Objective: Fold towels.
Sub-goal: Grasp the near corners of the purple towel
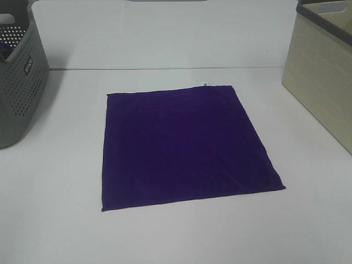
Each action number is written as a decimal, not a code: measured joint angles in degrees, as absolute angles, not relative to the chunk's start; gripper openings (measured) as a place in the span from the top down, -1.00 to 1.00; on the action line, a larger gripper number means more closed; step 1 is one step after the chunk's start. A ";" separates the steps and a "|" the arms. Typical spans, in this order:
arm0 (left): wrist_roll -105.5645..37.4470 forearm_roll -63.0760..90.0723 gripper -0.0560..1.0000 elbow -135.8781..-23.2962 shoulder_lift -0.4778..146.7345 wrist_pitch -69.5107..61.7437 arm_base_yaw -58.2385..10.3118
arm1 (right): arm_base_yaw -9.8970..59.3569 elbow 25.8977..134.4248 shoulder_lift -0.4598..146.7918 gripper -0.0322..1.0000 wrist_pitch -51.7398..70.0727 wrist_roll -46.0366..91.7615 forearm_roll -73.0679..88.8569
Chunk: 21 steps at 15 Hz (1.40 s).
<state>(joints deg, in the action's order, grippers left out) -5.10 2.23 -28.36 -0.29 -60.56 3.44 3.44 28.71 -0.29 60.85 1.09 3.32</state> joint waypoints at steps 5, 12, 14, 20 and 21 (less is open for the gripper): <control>-5.10 2.23 -0.55 -28.36 -0.29 -60.56 3.44 | 3.44 28.71 -0.29 -0.70 60.85 1.09 3.32; -5.10 2.06 -0.55 -28.36 -0.29 -60.56 3.09 | 3.44 28.71 -0.29 -0.70 60.85 1.09 3.32; -5.10 2.06 -0.55 -28.36 -0.29 -60.56 3.09 | 3.44 28.71 -0.29 -0.70 60.85 1.09 3.32; -5.10 2.06 -0.55 -28.36 -0.29 -60.56 3.09 | 3.44 28.71 -0.29 -0.70 60.85 1.09 3.32; -5.10 2.06 -0.55 -28.36 -0.29 -60.56 3.09 | 3.44 28.71 -0.29 -0.70 60.85 1.09 3.32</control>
